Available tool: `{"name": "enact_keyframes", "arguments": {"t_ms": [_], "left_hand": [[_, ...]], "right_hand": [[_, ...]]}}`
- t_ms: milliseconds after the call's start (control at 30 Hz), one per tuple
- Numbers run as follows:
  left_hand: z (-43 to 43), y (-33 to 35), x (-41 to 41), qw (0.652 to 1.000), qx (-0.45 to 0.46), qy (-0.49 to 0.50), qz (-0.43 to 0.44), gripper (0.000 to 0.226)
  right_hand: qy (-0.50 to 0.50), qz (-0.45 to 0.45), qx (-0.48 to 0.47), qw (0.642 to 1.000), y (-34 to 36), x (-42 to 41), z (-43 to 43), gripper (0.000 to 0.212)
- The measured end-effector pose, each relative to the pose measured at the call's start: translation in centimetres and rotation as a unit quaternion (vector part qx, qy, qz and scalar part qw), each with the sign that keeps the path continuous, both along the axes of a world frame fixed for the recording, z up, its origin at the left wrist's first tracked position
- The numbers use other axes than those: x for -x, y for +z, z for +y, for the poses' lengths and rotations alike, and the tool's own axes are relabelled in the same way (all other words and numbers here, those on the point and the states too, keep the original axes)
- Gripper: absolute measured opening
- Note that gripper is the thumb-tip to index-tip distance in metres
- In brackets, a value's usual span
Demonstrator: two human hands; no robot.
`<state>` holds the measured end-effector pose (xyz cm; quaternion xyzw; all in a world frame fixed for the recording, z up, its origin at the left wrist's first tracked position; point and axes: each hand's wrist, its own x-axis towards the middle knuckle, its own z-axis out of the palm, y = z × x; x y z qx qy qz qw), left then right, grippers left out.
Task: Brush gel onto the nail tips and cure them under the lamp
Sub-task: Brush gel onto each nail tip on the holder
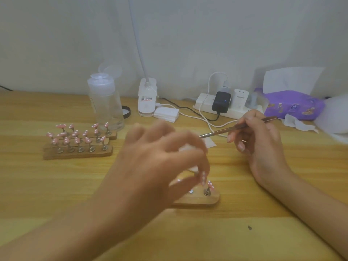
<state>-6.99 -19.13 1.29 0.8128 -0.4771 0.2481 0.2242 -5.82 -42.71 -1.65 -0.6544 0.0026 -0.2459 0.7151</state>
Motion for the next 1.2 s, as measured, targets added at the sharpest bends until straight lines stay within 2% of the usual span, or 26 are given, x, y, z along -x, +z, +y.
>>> {"name": "enact_keyframes", "arguments": {"t_ms": [100, 167, 233, 300, 467, 600, 800, 933, 1200], "left_hand": [[0.8, 2.1, -1.6, 0.994, 0.075, -0.06, 0.044, 0.009], [1.0, 2.6, -3.0, 0.984, 0.122, -0.071, 0.105, 0.007], [0.8, 2.1, -4.5, 0.957, 0.183, -0.082, 0.208, 0.005], [0.2, 1.4, -6.0, 0.935, 0.218, -0.087, 0.265, 0.007], [-0.7, -1.0, -7.8, 0.912, 0.253, -0.064, 0.316, 0.009], [-0.4, -2.3, -8.0, 0.909, 0.255, -0.048, 0.325, 0.01], [0.3, -2.9, -7.6, 0.904, 0.259, -0.02, 0.34, 0.01], [0.5, -3.2, -7.5, 0.909, 0.243, -0.007, 0.339, 0.013], [0.3, -3.4, -7.6, 0.913, 0.22, -0.01, 0.342, 0.009]], "right_hand": [[0.024, -0.018, 0.036, 0.999, 0.3, 0.2, 0.2, 0.023], [0.043, -0.013, 0.083, 0.996, 0.6, 0.4, 0.7, 0.017], [0.054, -0.005, 0.127, 0.99, 1.1, 0.5, 0.9, 0.016], [0.056, -0.009, 0.172, 0.983, 2.0, 0.5, 1.1, 0.017], [0.068, 0.005, 0.254, 0.965, 3.5, 0.4, 1.1, 0.023], [0.082, 0.019, 0.269, 0.959, 3.3, 0.3, 1.4, 0.02], [0.091, 0.038, 0.222, 0.97, 2.8, 0.1, 1.3, 0.022], [0.053, 0.011, 0.167, 0.985, 2.7, -0.1, 0.5, 0.028], [0.013, 0.026, -0.01, 1.0, 0.2, -0.4, -0.4, 0.032]]}}
